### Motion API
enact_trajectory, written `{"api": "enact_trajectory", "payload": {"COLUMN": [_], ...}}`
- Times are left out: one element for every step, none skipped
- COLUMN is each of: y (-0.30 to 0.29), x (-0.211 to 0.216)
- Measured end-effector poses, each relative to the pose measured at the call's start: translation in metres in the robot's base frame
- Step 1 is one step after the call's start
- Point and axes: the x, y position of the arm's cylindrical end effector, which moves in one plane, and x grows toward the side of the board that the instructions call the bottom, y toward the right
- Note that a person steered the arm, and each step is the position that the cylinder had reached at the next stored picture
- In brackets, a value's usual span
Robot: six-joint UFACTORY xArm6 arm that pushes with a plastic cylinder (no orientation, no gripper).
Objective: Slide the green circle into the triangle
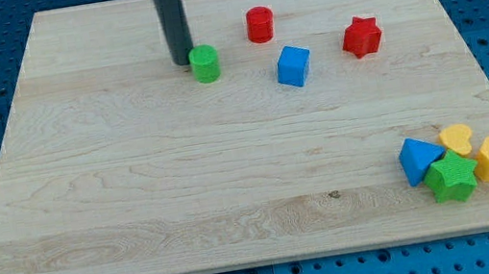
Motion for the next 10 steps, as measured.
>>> {"api": "enact_trajectory", "payload": {"y": [0.025,0.042,0.047,0.068,0.100,0.132,0.139,0.140,0.151,0.166], "x": [0.015,0.041,0.075,0.092,0.099,0.110,0.131,0.153,0.164,0.175]}}
